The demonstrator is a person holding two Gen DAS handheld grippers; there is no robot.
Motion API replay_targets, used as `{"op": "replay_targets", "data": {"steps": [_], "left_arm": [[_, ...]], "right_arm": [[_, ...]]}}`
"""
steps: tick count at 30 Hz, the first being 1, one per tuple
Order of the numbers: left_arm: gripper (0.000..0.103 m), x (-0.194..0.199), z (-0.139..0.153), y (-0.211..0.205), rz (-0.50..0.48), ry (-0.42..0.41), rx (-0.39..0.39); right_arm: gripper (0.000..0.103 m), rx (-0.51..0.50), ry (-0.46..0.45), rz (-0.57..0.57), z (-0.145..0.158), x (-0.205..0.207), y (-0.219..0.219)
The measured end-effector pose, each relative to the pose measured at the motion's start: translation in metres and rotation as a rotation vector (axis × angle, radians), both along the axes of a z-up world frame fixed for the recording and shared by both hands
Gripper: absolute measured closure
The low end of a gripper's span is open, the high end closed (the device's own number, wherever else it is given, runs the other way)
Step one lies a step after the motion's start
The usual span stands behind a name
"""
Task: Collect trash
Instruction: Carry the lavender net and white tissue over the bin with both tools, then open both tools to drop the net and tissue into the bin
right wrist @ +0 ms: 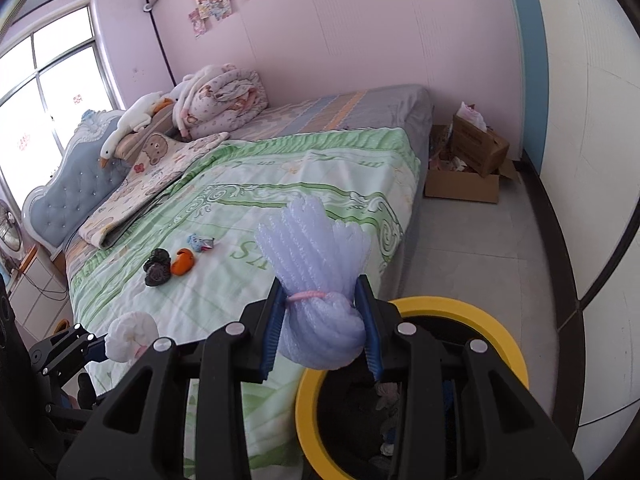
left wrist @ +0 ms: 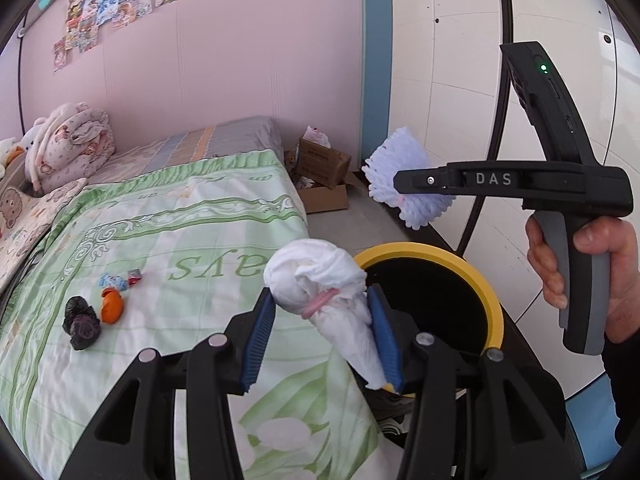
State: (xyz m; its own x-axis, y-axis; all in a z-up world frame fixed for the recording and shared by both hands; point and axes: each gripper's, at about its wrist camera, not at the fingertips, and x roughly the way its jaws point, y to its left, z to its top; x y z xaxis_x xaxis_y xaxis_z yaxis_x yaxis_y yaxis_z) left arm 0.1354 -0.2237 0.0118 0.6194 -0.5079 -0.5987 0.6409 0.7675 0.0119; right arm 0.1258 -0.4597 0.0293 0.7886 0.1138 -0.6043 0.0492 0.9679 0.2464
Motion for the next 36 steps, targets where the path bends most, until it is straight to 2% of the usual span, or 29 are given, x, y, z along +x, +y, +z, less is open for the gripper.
{"op": "replay_targets", "data": {"steps": [9,22,32,36], "left_arm": [[0.058,0.004,-0.012,-0.035,-0.052,0.019,0.016],[0.058,0.015,-0.034,-0.075,-0.09,0.044,0.04],[0.058,0.025,-0.05,-0.091,-0.098,0.087,0.04],[0.052,0.029,-0.054,-0.091,-0.091,0.109,0.034]], "right_arm": [[0.069,0.028,0.033,-0.052,-0.027,-0.018,-0.037],[0.069,0.046,0.094,-0.093,-0.068,-0.027,-0.057],[0.067,0.077,0.128,-0.118,-0.09,-0.02,-0.069],[0.065,0.09,0.129,-0.127,-0.092,-0.02,-0.071]]}}
